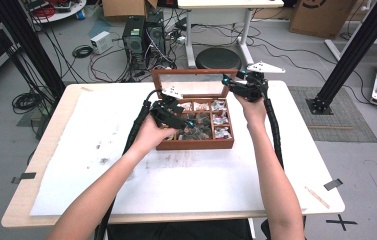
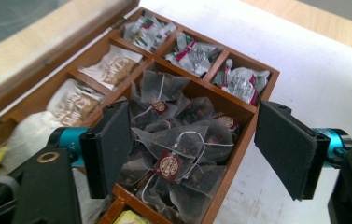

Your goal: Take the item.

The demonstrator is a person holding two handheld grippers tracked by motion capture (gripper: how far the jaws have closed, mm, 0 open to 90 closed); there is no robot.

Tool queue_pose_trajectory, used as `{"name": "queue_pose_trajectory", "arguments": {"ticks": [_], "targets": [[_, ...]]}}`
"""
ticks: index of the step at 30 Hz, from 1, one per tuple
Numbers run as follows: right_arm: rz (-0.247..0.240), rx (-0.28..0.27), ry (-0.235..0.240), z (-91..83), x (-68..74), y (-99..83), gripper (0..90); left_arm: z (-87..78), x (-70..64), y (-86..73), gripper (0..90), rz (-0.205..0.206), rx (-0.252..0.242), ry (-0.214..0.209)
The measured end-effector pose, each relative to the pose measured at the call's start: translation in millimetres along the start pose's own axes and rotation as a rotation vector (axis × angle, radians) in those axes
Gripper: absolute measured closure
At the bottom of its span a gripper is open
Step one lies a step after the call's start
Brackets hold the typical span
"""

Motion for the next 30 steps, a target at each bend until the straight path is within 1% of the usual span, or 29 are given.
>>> {"name": "queue_pose_trajectory", "arguments": {"ticks": [2,6,9,11,12,14,18,19,20,21,25,30], "targets": [[0.001,0.000,0.000,0.0,0.1,0.0,45.1,4.1,-0.5,-2.4,28.5,-0.008,0.010,0.002],[0.001,-0.001,-0.001,0.1,0.0,0.1,45.1,10.9,0.0,-7.1,32.4,-0.009,0.032,0.016],[0.003,-0.002,-0.002,0.3,0.0,0.1,45.1,15.8,1.9,-10.4,36.8,-0.029,0.050,0.022],[0.003,-0.002,-0.001,0.3,-0.1,0.1,45.1,18.5,3.8,-11.9,39.4,-0.044,0.056,0.035],[0.002,-0.002,0.000,0.4,-0.1,0.1,45.0,19.2,4.6,-12.5,40.1,-0.047,0.061,0.040],[0.002,-0.004,0.001,0.5,-0.3,0.1,45.1,21.1,4.4,-13.1,44.6,-0.051,0.060,0.048],[0.002,-0.005,0.002,0.7,-0.5,0.1,45.1,27.0,4.4,-16.0,46.2,-0.073,0.086,0.072],[0.002,-0.005,0.002,0.7,-0.5,0.1,45.1,28.0,4.3,-16.6,46.7,-0.070,0.093,0.077],[0.002,-0.005,0.003,0.8,-0.5,0.1,45.1,30.5,4.6,-17.6,48.7,-0.077,0.103,0.090],[0.002,-0.005,0.003,0.8,-0.5,0.1,45.1,30.5,4.6,-17.6,49.0,-0.077,0.103,0.090],[0.003,-0.005,0.002,0.7,-0.4,0.2,45.1,35.9,7.0,-19.0,51.3,-0.088,0.113,0.116],[0.004,-0.005,0.005,0.8,-0.5,0.1,45.1,43.6,9.6,-20.5,52.2,-0.126,0.124,0.141]]}}
Point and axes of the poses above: each handheld gripper's, and its own axes: z roughly forward along the jaws, y roughly out of its top, x roughly to its left, the point moved 7 cm from there along z, roughly forward along the jaws, and after that the axes turned 6 degrees about -z, right-handed, at the moved point
